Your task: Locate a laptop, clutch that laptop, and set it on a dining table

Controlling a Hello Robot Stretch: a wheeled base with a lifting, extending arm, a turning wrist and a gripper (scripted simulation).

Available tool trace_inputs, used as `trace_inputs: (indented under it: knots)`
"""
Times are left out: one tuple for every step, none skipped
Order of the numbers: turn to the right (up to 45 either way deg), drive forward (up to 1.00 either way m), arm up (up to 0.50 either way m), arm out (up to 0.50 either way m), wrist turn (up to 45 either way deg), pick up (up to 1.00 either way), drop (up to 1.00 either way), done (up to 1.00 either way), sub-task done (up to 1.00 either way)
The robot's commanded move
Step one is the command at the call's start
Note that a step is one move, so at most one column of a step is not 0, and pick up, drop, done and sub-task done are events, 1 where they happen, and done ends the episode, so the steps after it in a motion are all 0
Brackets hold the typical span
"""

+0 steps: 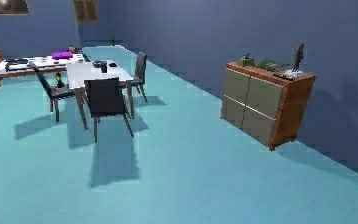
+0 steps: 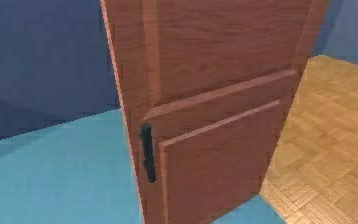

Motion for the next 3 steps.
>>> trace_inputs:
  knots:
    - [0.0, 1.0, 0.0, 0.0, 0.0, 0.0, 0.0, 0.0, 0.0]
    - [0.0, 1.0, 0.0, 0.0, 0.0, 0.0, 0.0, 0.0, 0.0]
    - [3.0, 0.0, 0.0, 0.0, 0.0, 0.0, 0.0, 0.0, 0.0]
